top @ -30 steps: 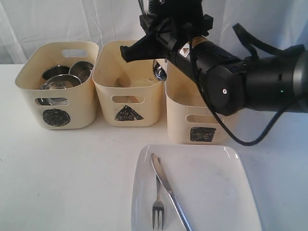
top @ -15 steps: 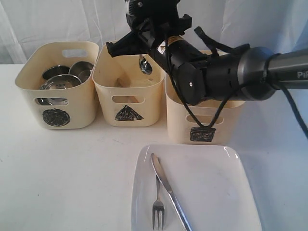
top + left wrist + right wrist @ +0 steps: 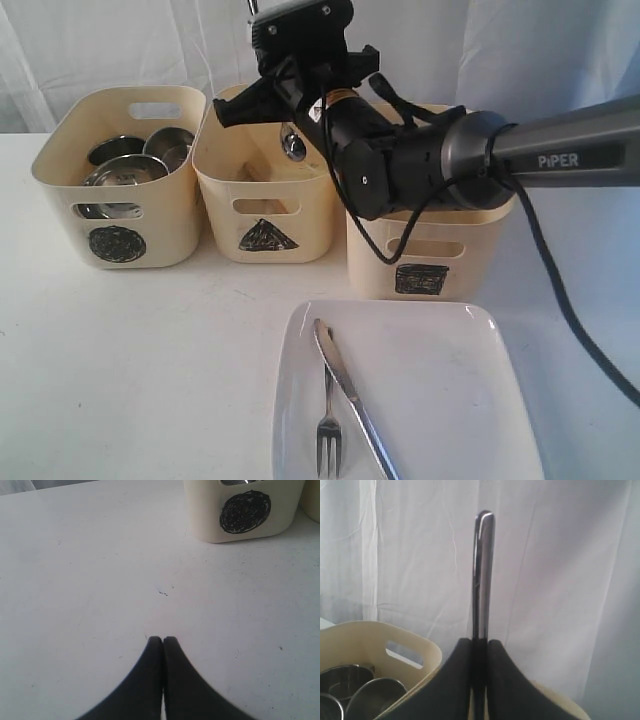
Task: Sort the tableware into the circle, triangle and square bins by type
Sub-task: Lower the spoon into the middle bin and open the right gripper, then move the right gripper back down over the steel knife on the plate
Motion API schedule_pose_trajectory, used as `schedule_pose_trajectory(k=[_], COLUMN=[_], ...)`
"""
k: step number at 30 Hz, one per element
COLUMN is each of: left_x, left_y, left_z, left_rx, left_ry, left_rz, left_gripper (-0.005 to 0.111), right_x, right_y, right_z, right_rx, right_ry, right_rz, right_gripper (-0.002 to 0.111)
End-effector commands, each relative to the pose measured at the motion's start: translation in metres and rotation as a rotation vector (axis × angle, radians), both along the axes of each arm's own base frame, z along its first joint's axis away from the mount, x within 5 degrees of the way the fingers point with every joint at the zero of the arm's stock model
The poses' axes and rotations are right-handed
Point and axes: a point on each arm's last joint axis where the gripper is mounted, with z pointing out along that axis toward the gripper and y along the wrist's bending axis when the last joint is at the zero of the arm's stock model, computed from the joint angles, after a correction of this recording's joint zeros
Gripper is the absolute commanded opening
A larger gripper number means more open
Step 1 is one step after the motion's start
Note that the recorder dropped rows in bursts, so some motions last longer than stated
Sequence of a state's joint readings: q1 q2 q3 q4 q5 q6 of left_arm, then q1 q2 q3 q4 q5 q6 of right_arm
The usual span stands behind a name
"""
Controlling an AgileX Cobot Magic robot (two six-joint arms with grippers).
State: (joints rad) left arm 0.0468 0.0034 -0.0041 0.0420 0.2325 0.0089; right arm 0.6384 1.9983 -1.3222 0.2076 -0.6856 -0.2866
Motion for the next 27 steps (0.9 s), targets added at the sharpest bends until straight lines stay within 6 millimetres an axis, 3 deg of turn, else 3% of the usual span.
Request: schedule_pose_trajectory(k=[1,8,18,22,27], left_x=[0.0,0.0,0.0,0.0,0.0], left_y=[0.0,0.0,0.0,0.0,0.0], left_z=[-0.001,-0.001,-0.001,-0.001,-0.001], left_rx=[-0.007,-0.007,-0.007,-0.007,-0.007], left_ry=[-0.001,-0.001,-0.001,-0.001,-0.001], left_rz=[-0.004,-0.004,-0.004,-0.004,-0.004], left_gripper=[0.0,0.0,0.0,0.0,0.0], right_x=[0.004,0.005,0.005,0.003,-0.008], right_y=[0.001,0.002,0.002,0.001,-0.004], right_z=[-0.009,-0.02,-0.024,-0.015,0.013], right_rx=[-0.013,-0.039,-0.048,-0.051,-0.145], right_ry=[0.017,0.074,0.115,0.128,0.121], right_rz=[-0.012,-0.013,-0.013,-0.005,0.026], right_gripper=[0.0,0.003,0.054,0.056,0.056])
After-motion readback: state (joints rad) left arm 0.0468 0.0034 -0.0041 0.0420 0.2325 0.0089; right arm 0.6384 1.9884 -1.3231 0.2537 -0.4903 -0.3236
